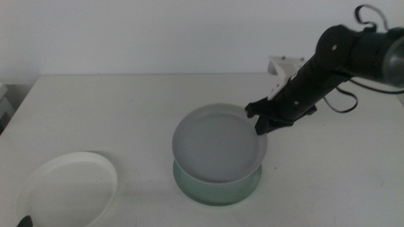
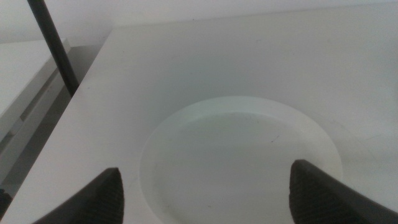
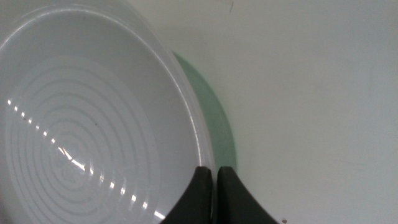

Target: Stack the three bowls on top of each other.

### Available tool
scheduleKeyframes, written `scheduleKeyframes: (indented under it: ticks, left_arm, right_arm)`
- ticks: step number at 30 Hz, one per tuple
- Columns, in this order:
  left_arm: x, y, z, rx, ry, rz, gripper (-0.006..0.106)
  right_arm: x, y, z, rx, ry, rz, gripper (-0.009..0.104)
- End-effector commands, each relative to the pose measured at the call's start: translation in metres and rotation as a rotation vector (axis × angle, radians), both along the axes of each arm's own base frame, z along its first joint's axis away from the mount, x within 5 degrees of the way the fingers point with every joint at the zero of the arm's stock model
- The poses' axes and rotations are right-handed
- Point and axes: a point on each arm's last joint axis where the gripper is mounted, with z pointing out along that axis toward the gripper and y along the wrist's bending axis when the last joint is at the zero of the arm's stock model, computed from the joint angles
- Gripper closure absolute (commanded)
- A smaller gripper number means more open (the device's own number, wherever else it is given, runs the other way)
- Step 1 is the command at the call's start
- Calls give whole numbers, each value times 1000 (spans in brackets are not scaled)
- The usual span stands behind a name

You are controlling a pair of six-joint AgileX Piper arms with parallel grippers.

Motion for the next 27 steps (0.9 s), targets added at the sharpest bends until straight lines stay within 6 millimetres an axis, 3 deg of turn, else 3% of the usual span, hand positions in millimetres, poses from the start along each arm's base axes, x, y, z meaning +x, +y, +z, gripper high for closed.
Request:
scheduleKeyframes:
  ticks: [1, 5, 10, 17, 21, 27]
  left_arm:
    - [1, -1, 9, -13, -88, -14, 12]
    - [1, -1, 9, -13, -88, -14, 12]
    - [1, -1, 9, -13, -88, -14, 12]
    - [1, -1, 9, -13, -88, -14, 12]
    - [1, -1, 9, -13, -88, -14, 12]
    - [1, -1, 9, -13, -88, -14, 12]
  right_arm:
    - [1, 2, 18, 35, -59, -11, 96]
    - [4, 3, 5, 23, -23, -6, 96]
    - [3, 8, 4, 13, -30, 14, 92]
    - [-1, 9, 8, 16, -17, 36, 62]
    - [-8, 3, 38, 27, -74, 73, 48]
    - [-45, -16, 107, 32, -235, 173, 46]
